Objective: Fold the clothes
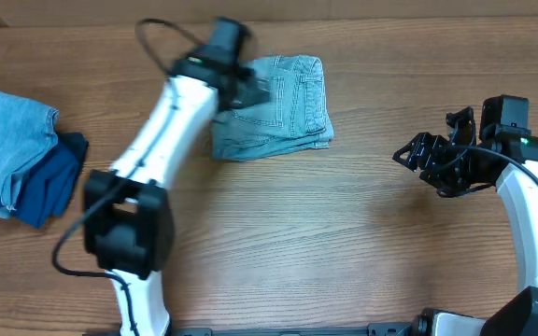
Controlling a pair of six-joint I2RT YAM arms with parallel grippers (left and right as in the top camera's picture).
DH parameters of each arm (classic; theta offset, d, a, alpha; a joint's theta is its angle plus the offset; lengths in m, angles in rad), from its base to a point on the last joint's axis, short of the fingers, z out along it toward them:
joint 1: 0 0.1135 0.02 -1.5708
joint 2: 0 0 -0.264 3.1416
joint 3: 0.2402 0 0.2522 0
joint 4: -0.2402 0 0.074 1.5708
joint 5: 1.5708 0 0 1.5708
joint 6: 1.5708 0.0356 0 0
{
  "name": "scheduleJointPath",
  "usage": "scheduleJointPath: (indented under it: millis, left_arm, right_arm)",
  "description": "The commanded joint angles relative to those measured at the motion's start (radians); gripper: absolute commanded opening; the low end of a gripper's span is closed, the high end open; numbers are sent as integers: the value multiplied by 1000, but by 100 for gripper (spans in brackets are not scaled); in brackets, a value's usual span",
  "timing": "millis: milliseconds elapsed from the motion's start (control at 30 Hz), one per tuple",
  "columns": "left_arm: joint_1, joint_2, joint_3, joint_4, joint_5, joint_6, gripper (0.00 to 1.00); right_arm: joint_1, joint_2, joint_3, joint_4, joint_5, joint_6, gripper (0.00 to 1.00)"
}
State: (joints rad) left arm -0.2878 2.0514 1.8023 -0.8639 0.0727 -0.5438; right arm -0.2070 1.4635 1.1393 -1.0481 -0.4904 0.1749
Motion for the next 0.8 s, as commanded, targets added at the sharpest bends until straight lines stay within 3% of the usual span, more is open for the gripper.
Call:
scheduleJointPath:
  millis: [0,133,233,467,533,633,700,767]
  left_arm:
    - [188,-11,10,-21,242,145,100]
    - [295,90,-14,-5,500,281,100]
    - [285,256,-14,56,666,285,100]
    - [233,359,-14,128,680,211,97]
    - [205,359,-14,193,676,135,87]
    - [193,359,-13,215,676,109,39]
    - [193,344,-10,214,684,154,5]
    - [194,278,-10,207,682,208,4]
  right_arm:
    - [7,-3,18,2,3,-20,79]
    - [7,-3,18,2,3,-24,79]
    - [7,-3,18,-13,3,-24,79]
    - [7,-3,18,-17,3,-24,79]
    - [7,-3,18,-18,3,-24,79]
    - [7,-3,18,-35,3,-24,79]
    - [7,-3,18,-40,3,-24,78]
    - [7,-3,18,-43,3,-24,78]
